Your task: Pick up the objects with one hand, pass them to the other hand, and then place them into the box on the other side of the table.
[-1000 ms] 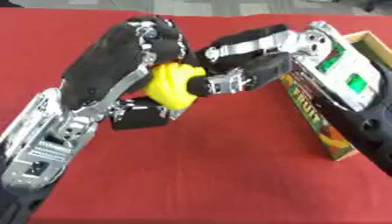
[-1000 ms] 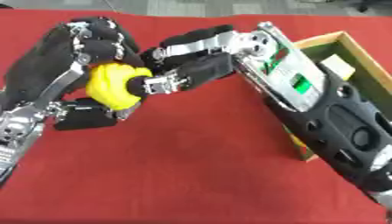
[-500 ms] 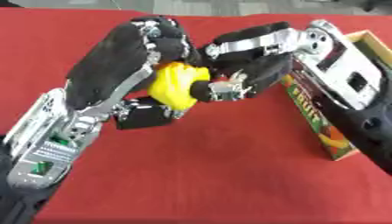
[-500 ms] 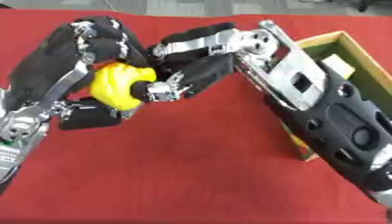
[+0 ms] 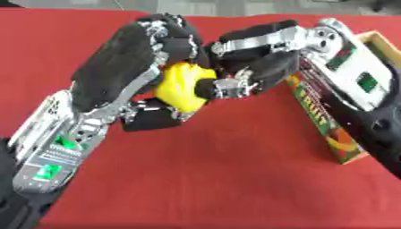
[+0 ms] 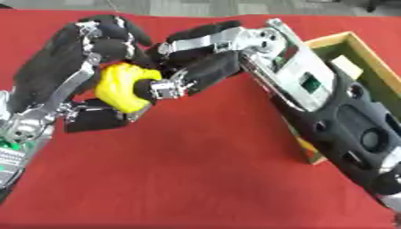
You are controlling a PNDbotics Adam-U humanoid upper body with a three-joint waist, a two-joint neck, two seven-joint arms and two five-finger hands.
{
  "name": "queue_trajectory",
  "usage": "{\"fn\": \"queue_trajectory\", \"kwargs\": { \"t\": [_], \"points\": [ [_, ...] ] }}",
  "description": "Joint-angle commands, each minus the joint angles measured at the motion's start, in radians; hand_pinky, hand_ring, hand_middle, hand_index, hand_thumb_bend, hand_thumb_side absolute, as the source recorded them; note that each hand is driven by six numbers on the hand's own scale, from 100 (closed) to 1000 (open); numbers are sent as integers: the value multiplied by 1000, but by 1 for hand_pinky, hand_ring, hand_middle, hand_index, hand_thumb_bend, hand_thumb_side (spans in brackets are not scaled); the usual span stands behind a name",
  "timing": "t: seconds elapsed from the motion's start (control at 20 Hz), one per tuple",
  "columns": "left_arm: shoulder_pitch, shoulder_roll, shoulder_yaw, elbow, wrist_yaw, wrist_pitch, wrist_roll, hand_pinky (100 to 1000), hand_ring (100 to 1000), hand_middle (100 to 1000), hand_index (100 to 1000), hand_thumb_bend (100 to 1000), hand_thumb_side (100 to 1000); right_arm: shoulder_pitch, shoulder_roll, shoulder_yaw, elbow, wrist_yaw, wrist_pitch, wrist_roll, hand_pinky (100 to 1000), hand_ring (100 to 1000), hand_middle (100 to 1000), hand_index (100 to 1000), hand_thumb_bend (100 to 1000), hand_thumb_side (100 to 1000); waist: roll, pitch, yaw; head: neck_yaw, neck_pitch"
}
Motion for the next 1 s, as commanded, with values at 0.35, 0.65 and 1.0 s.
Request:
{"fn": "queue_trajectory", "kwargs": {
  "t": [0.35,0.65,1.0],
  "points": [
    [-10,1,4,6,-68,27,40,773,745,759,892,1000,302,-20,19,0,-51,-24,17,11,864,954,514,582,100,502,1,-19,1,-2,-12],
    [-5,0,3,8,-79,53,82,769,746,759,898,1000,309,-19,18,1,-56,-27,24,11,858,947,502,568,100,456,1,-18,1,-1,-13],
    [10,12,12,-7,-76,65,114,766,740,753,892,1000,329,-14,13,-13,-48,-25,36,11,856,945,500,567,100,452,2,-17,-1,1,-12]
  ]
}}
